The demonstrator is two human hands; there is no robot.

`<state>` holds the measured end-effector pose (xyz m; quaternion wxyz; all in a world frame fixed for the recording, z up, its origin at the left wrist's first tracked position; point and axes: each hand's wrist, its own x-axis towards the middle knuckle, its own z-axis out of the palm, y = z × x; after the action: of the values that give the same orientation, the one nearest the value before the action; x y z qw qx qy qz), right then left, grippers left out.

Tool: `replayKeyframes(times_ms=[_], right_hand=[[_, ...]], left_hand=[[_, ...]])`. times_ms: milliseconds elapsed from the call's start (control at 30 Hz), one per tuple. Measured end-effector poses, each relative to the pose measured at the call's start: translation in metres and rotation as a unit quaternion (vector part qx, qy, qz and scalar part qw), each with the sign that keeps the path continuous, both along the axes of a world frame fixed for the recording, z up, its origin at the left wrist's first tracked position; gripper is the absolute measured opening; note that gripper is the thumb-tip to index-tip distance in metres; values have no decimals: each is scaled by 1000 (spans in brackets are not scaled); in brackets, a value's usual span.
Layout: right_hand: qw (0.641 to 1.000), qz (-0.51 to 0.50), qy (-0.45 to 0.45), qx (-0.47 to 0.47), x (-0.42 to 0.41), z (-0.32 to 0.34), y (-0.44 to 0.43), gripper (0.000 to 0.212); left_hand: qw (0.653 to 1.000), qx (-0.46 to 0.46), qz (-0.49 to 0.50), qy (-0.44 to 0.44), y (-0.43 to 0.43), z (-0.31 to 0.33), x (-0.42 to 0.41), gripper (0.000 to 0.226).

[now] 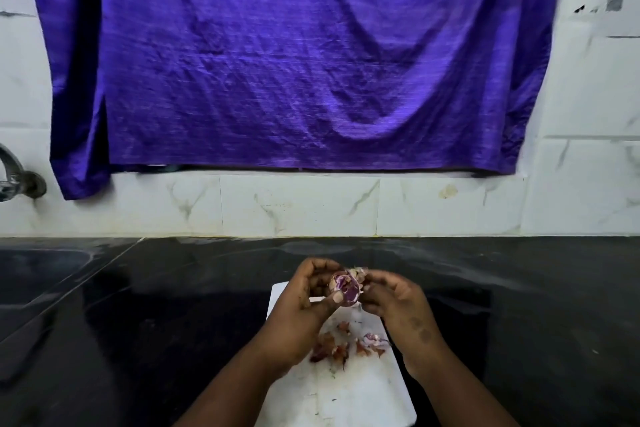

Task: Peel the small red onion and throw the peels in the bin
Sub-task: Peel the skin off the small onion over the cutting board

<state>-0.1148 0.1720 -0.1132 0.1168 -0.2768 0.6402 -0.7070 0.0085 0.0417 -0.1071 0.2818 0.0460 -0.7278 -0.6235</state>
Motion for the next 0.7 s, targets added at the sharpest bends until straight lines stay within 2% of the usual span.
replayKeyframes(times_ms=[67, 133, 233, 333, 533, 700], right_hand=[[989, 53, -103, -86, 2, 5, 1, 28], [979, 106, -127, -118, 3, 7, 3, 30], [982, 124, -90, -112, 6, 7, 3, 36], [985, 114, -58, -119, 5, 5, 3, 24], [988, 100, -18, -115, 3, 1, 3, 25], [993, 61, 48, -94, 4, -1, 0, 18]], left_hand=[[1000, 22, -7, -5, 0, -1, -1, 31], [999, 40, -16, -9, -1, -1, -1, 29], [999, 41, -32, -15, -3, -3, -2, 28], [999, 20, -32, -15, -2, -1, -1, 28], [997, -69, 7, -13, 1, -2, 0, 26], [994, -94, 47, 5, 2, -6, -4, 40]])
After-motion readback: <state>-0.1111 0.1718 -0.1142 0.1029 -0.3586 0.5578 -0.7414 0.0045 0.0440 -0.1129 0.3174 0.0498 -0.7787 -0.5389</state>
